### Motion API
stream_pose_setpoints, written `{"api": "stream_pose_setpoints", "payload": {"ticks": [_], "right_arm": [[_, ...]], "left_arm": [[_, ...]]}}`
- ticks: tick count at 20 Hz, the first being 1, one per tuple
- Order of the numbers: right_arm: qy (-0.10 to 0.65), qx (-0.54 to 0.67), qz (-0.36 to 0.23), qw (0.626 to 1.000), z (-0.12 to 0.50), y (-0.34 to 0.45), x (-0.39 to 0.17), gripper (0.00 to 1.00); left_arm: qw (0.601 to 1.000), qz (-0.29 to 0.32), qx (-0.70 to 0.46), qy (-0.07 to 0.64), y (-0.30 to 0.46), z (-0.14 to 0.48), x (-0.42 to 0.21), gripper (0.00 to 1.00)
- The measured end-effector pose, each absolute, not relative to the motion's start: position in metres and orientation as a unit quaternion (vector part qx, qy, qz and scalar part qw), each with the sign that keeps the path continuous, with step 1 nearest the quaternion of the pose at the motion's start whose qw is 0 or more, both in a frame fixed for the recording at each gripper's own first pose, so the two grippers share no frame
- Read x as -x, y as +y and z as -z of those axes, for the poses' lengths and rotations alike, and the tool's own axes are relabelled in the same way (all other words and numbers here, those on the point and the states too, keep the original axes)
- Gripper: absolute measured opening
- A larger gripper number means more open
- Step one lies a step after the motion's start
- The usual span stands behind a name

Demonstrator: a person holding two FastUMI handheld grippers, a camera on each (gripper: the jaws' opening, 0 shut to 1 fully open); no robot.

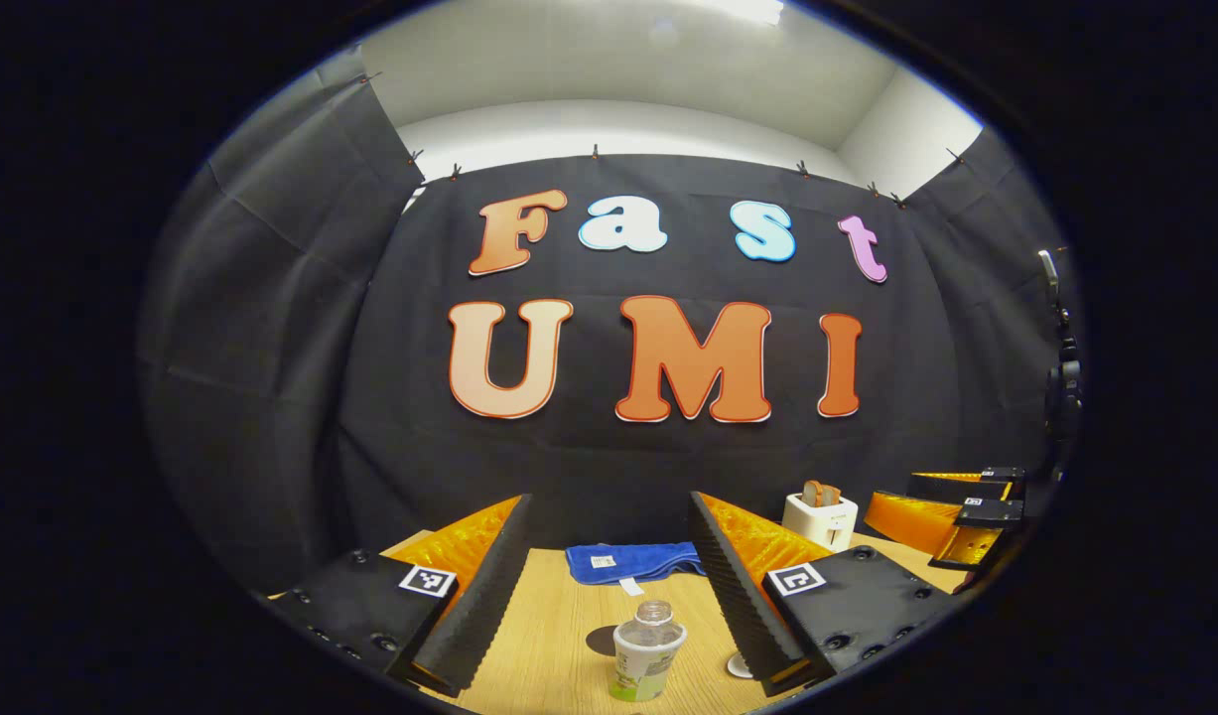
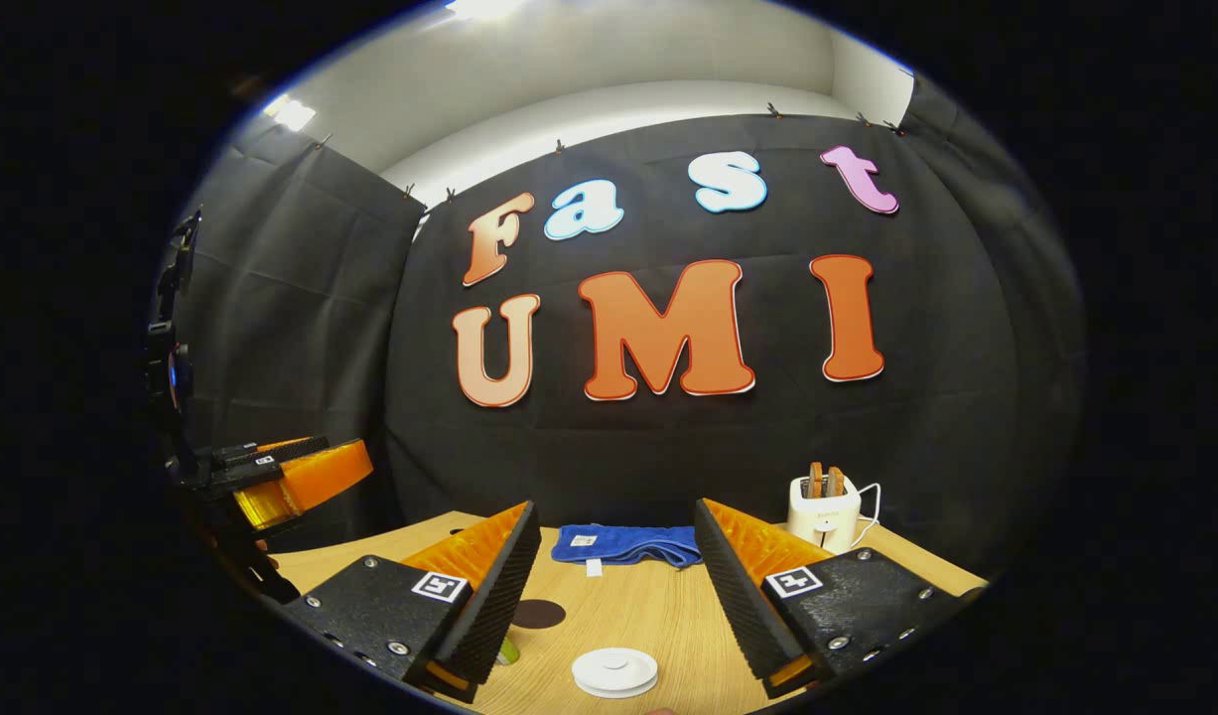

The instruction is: Open the teacup lid with one hand, grasp the water bottle and pour water into the teacup with the other hand; after pouring, place the water bottle on the coaster and then close the teacup lid.

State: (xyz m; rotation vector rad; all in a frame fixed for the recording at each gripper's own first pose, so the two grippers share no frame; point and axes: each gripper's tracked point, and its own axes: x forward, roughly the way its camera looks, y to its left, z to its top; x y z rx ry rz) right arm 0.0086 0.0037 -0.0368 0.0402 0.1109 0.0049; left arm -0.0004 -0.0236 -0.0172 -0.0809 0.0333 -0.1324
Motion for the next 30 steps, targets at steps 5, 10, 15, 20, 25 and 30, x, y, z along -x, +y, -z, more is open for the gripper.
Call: {"api": "stream_pose_setpoints", "payload": {"ticks": [5,10,15,20,25,30], "right_arm": [[0.078,-0.021,-0.015,0.997,0.063,0.003,-0.010,0.93],[0.122,0.002,-0.001,0.993,0.103,-0.003,-0.018,0.94],[0.166,-0.001,-0.017,0.986,0.142,0.007,-0.020,0.94],[0.203,-0.001,-0.058,0.977,0.184,0.024,-0.017,0.94],[0.255,0.019,-0.053,0.965,0.233,0.021,-0.015,0.87],[0.276,0.026,-0.049,0.960,0.253,0.017,-0.013,0.83]], "left_arm": [[0.994,0.092,0.034,0.039,-0.041,0.040,-0.001,0.96],[0.989,0.126,0.051,0.063,-0.062,0.066,0.011,0.96],[0.991,0.099,0.019,0.086,-0.049,0.097,0.015,1.00],[0.989,0.104,0.025,0.098,-0.048,0.124,0.021,0.98],[0.987,0.114,0.007,0.109,-0.054,0.148,0.026,0.98],[0.985,0.113,0.011,0.133,-0.054,0.171,0.024,0.96]]}}
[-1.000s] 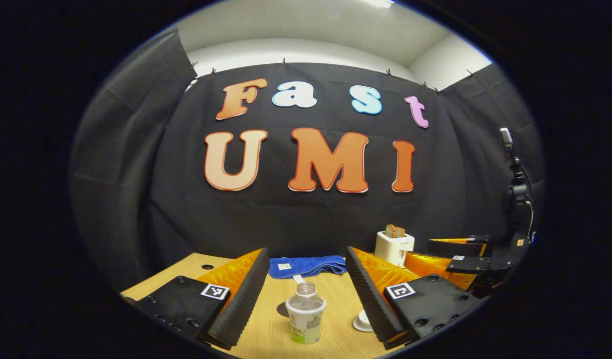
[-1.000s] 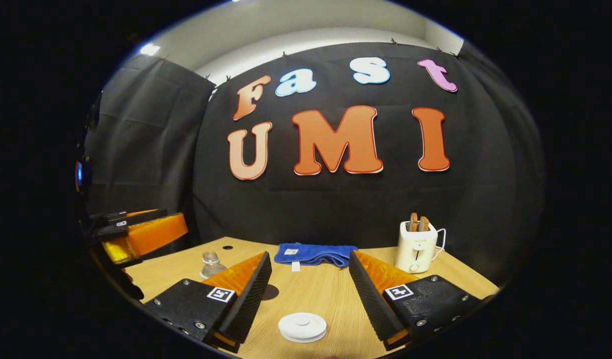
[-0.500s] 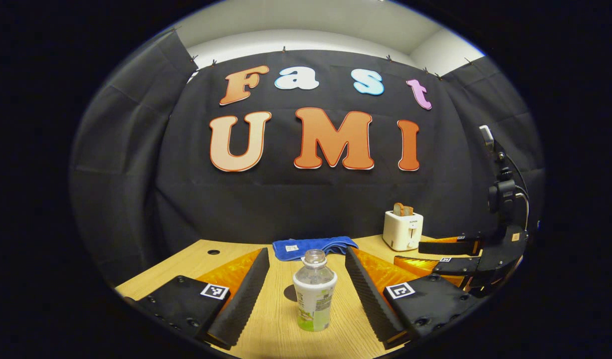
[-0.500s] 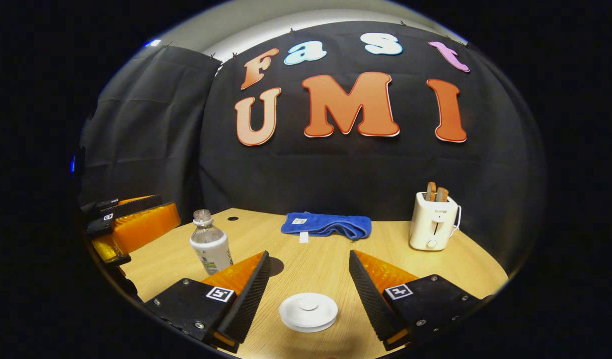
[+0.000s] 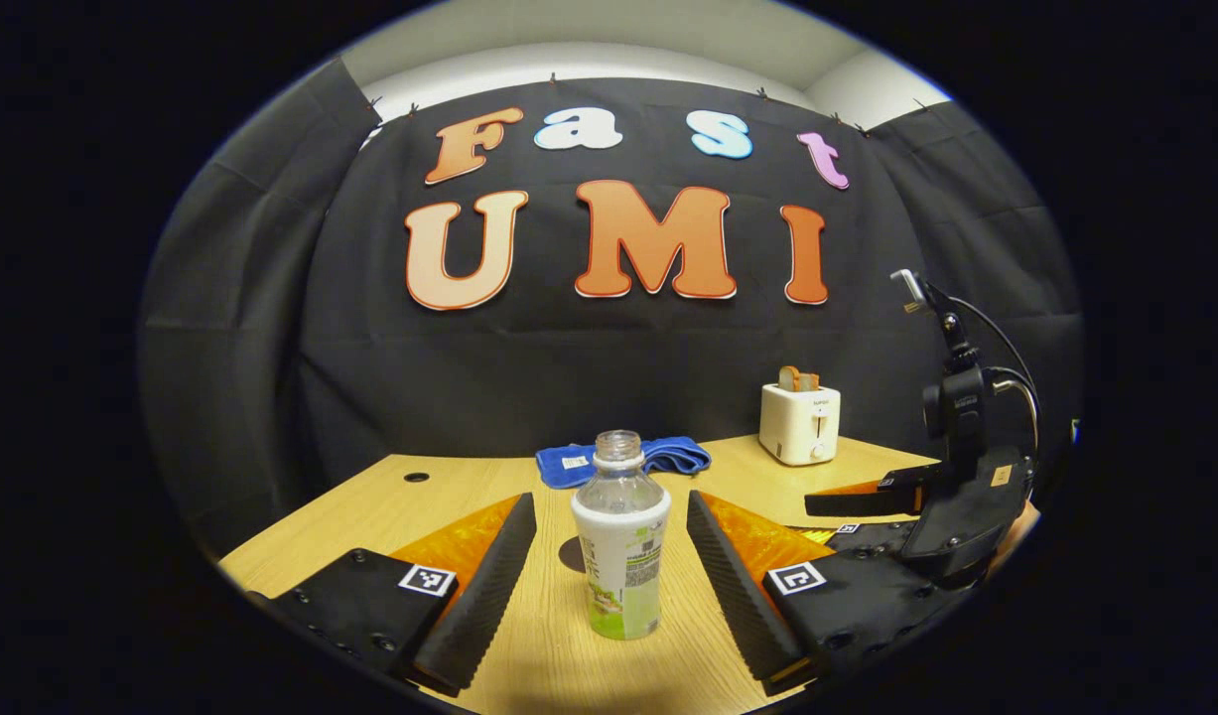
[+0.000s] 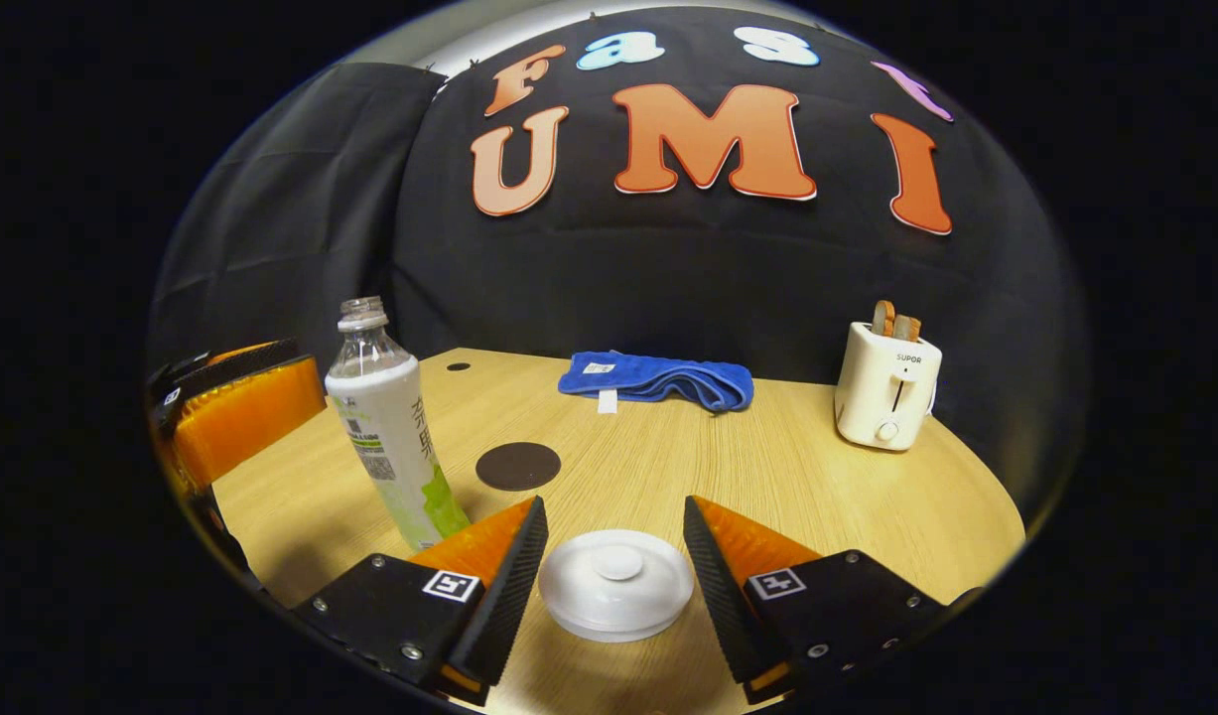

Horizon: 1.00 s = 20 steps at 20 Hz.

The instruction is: Open the teacup lid with one hand, grasp the water bottle and pour water into the teacup with the other hand; after pouring, place the water bottle on the coaster and then close the teacup lid.

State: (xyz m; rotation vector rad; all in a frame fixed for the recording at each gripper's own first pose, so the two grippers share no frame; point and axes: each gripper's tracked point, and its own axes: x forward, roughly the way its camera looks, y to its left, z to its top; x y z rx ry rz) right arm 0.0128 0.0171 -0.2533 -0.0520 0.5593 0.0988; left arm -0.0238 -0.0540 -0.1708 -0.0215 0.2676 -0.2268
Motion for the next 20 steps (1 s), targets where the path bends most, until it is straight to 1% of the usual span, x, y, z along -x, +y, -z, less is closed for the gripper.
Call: {"api": "stream_pose_setpoints", "payload": {"ticks": [1,2,4,6,7,8,9,10,11,13,14,15,17,19,20], "right_arm": [[0.278,0.032,-0.043,0.959,0.255,0.012,-0.013,0.81],[0.282,0.036,-0.039,0.958,0.258,0.010,-0.011,0.80],[0.291,0.033,-0.038,0.955,0.263,0.009,-0.008,0.75],[0.299,0.026,-0.044,0.953,0.267,0.012,-0.006,0.66],[0.298,0.021,-0.048,0.953,0.267,0.015,-0.006,0.58],[0.299,0.019,-0.052,0.953,0.267,0.017,-0.006,0.54],[0.299,0.019,-0.056,0.952,0.267,0.019,-0.005,0.45],[0.298,0.020,-0.060,0.953,0.267,0.021,-0.004,0.42],[0.297,0.023,-0.062,0.952,0.265,0.022,-0.004,0.36],[0.295,0.033,-0.064,0.953,0.264,0.023,-0.005,0.28],[0.295,0.037,-0.065,0.953,0.265,0.023,-0.006,0.27],[0.297,0.034,-0.064,0.952,0.265,0.023,-0.005,0.24],[0.297,0.023,-0.063,0.953,0.262,0.022,-0.005,0.22],[0.286,0.006,-0.067,0.956,0.253,0.024,-0.007,0.22],[0.279,-0.001,-0.070,0.958,0.248,0.026,-0.007,0.22]], "left_arm": [[0.985,0.111,0.012,0.135,-0.053,0.174,0.025,0.98],[0.984,0.111,0.013,0.136,-0.053,0.175,0.025,0.96],[0.984,0.111,0.009,0.142,-0.054,0.183,0.024,0.99],[0.983,0.111,0.005,0.146,-0.054,0.188,0.025,0.99],[0.983,0.112,0.004,0.147,-0.055,0.189,0.025,0.98],[0.982,0.115,0.004,0.149,-0.057,0.192,0.026,0.99],[0.981,0.117,0.006,0.152,-0.059,0.193,0.026,0.99],[0.981,0.119,0.006,0.154,-0.059,0.196,0.027,0.99],[0.981,0.119,0.005,0.155,-0.060,0.197,0.026,0.99],[0.980,0.120,0.004,0.159,-0.061,0.200,0.026,0.99],[0.980,0.122,0.006,0.160,-0.063,0.202,0.027,0.99],[0.979,0.123,0.007,0.161,-0.064,0.204,0.026,0.96],[0.979,0.122,0.010,0.162,-0.065,0.208,0.024,0.96],[0.977,0.120,0.013,0.174,-0.064,0.220,0.021,0.96],[0.976,0.119,0.014,0.181,-0.064,0.228,0.022,0.99]]}}
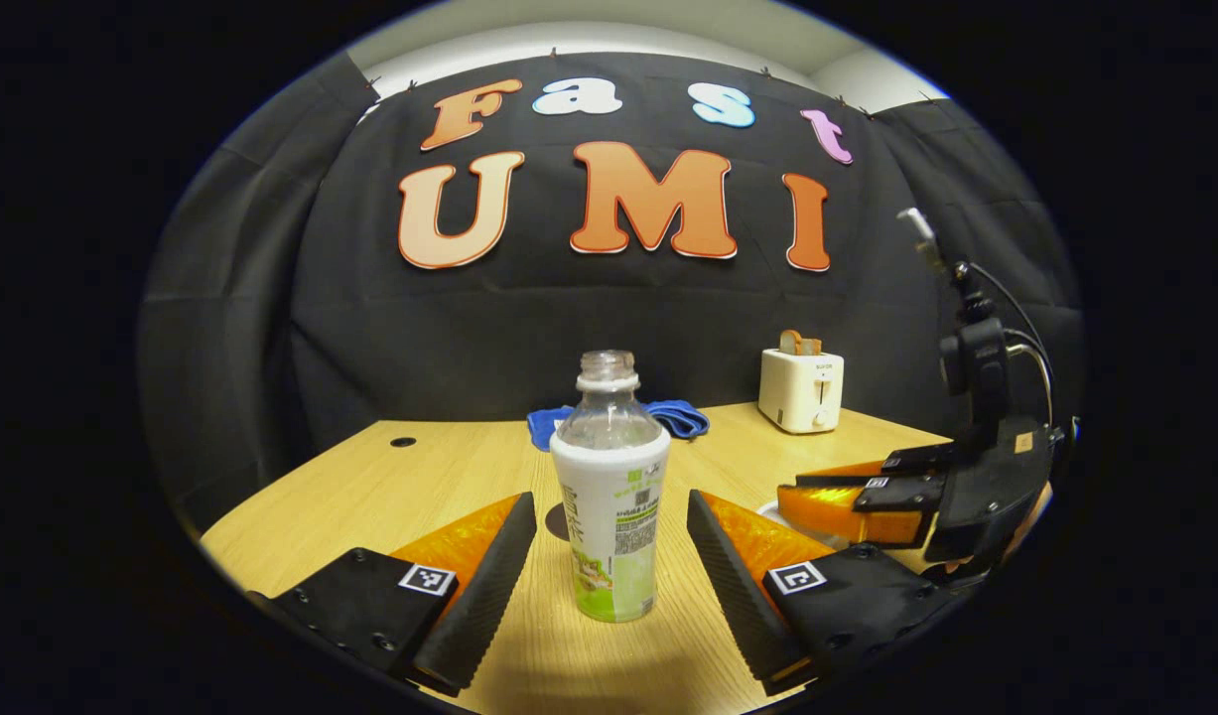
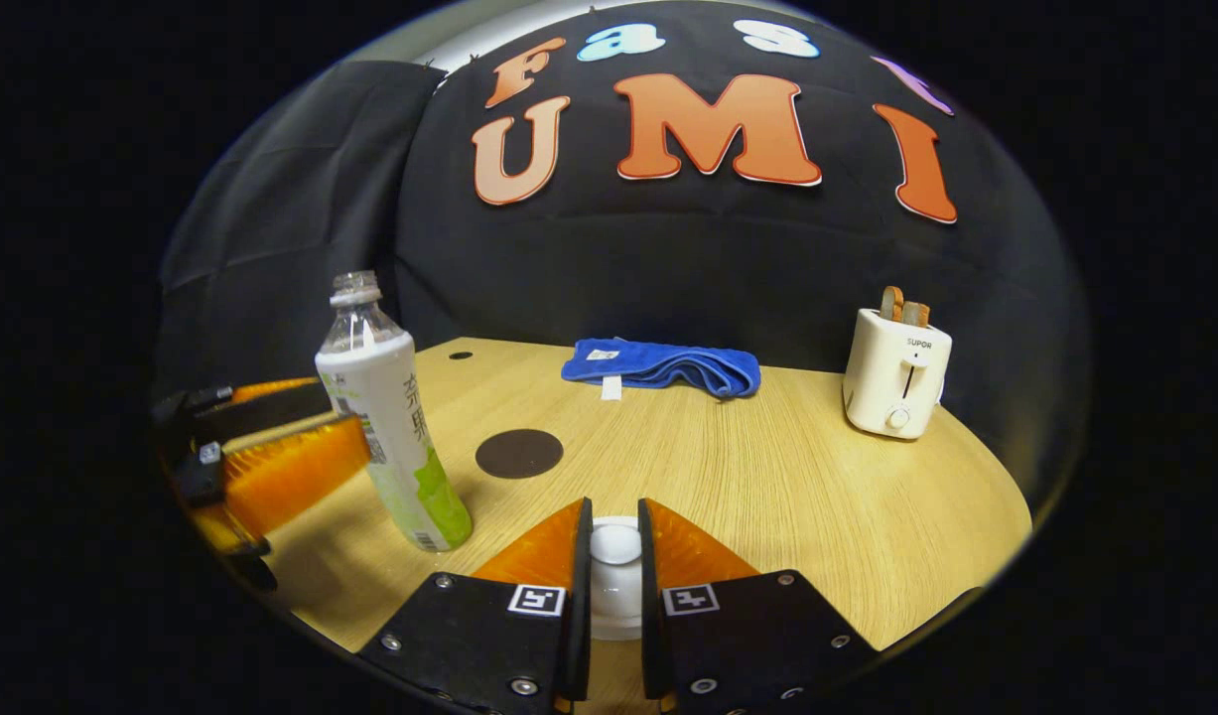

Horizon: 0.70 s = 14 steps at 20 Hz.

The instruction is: Open the teacup lid with one hand, grasp the water bottle and pour water into the teacup with the other hand; after pouring, place the water bottle on the coaster and then close the teacup lid.

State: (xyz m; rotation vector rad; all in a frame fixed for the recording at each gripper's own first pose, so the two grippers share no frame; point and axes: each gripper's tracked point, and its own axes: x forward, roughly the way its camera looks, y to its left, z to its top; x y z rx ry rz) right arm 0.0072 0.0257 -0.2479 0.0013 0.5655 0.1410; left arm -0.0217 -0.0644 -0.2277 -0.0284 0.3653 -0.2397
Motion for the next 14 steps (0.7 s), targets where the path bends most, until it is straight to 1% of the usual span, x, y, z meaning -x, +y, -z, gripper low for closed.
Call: {"api": "stream_pose_setpoints", "payload": {"ticks": [1,3,4,6,7,8,11,12,14], "right_arm": [[0.272,-0.004,-0.068,0.960,0.242,0.025,-0.008,0.21],[0.266,-0.004,-0.065,0.962,0.236,0.022,-0.007,0.22],[0.262,-0.004,-0.063,0.963,0.232,0.021,-0.006,0.22],[0.255,-0.009,-0.065,0.965,0.226,0.022,-0.005,0.22],[0.252,-0.015,-0.069,0.965,0.223,0.023,-0.005,0.22],[0.250,-0.022,-0.073,0.965,0.220,0.025,-0.004,0.21],[0.244,-0.021,-0.076,0.967,0.213,0.026,-0.004,0.22],[0.243,-0.018,-0.076,0.967,0.212,0.025,-0.002,0.22],[0.239,-0.020,-0.075,0.968,0.209,0.024,-0.002,0.22]], "left_arm": [[0.975,0.117,0.015,0.188,-0.064,0.233,0.021,0.96],[0.972,0.122,0.020,0.199,-0.066,0.242,0.022,0.96],[0.972,0.124,0.023,0.198,-0.068,0.242,0.024,0.99],[0.973,0.126,0.017,0.190,-0.068,0.242,0.023,0.98],[0.974,0.128,0.014,0.188,-0.069,0.244,0.021,0.96],[0.973,0.130,0.011,0.189,-0.071,0.247,0.019,0.93],[0.975,0.134,0.005,0.180,-0.073,0.248,0.013,0.92],[0.975,0.130,0.007,0.181,-0.073,0.251,0.010,0.80],[0.977,0.122,0.020,0.176,-0.070,0.251,0.003,0.79]]}}
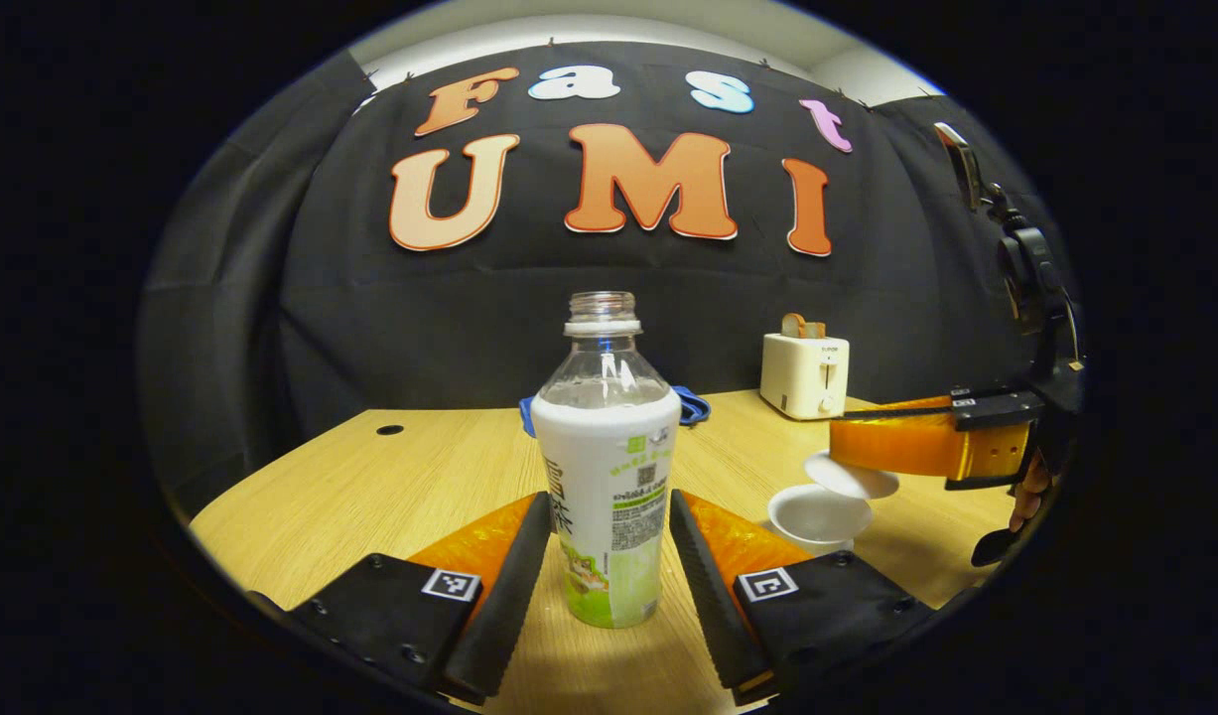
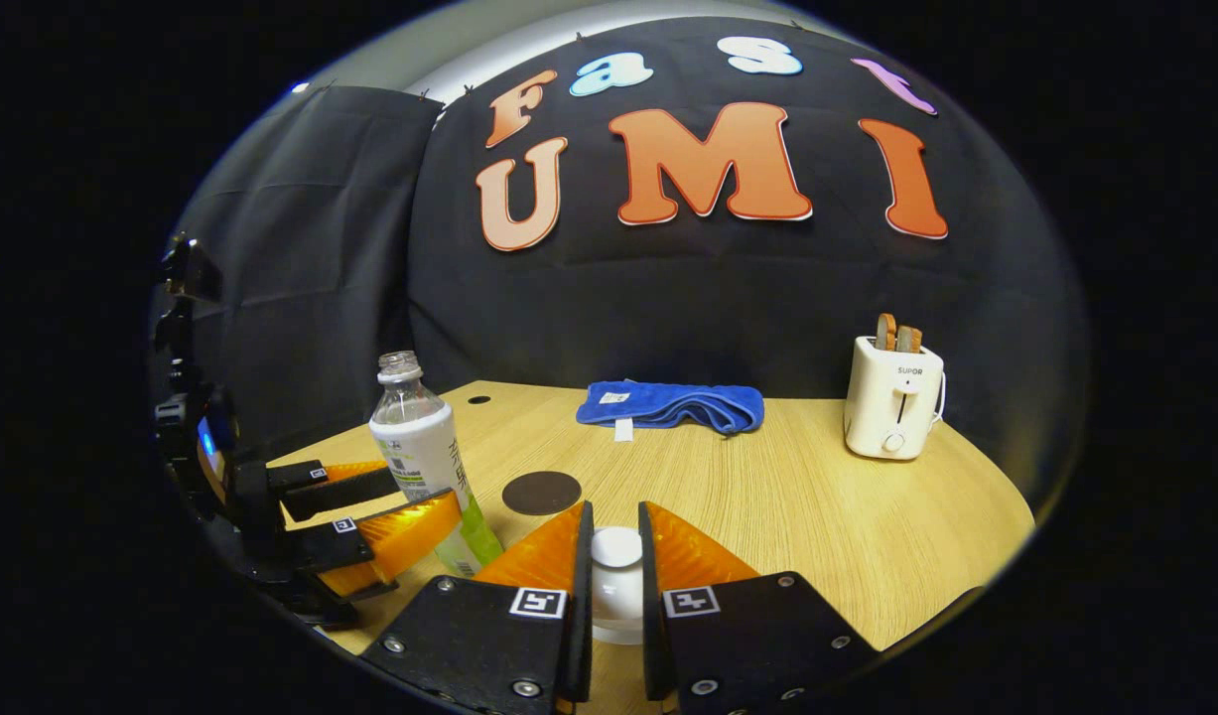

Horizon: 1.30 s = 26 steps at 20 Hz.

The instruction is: Open the teacup lid with one hand, grasp the water bottle and pour water into the teacup with the other hand; after pouring, place the water bottle on the coaster and then close the teacup lid.

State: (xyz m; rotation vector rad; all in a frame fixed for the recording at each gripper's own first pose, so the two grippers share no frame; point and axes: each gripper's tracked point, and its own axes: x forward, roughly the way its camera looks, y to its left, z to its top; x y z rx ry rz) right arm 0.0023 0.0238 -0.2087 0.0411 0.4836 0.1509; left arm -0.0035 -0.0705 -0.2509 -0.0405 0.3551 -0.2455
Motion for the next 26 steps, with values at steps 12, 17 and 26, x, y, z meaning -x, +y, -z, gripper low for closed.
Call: {"api": "stream_pose_setpoints", "payload": {"ticks": [12,17,26], "right_arm": [[0.217,-0.032,-0.055,0.974,0.188,-0.001,0.000,0.21],[0.206,-0.039,-0.041,0.977,0.176,-0.019,0.003,0.21],[0.197,-0.039,-0.028,0.979,0.171,-0.040,0.008,0.21]], "left_arm": [[0.981,0.099,-0.050,0.159,-0.050,0.243,-0.009,0.63],[0.975,0.095,-0.125,0.157,-0.044,0.239,-0.014,0.63],[0.937,0.139,-0.290,0.138,-0.061,0.249,-0.024,0.63]]}}
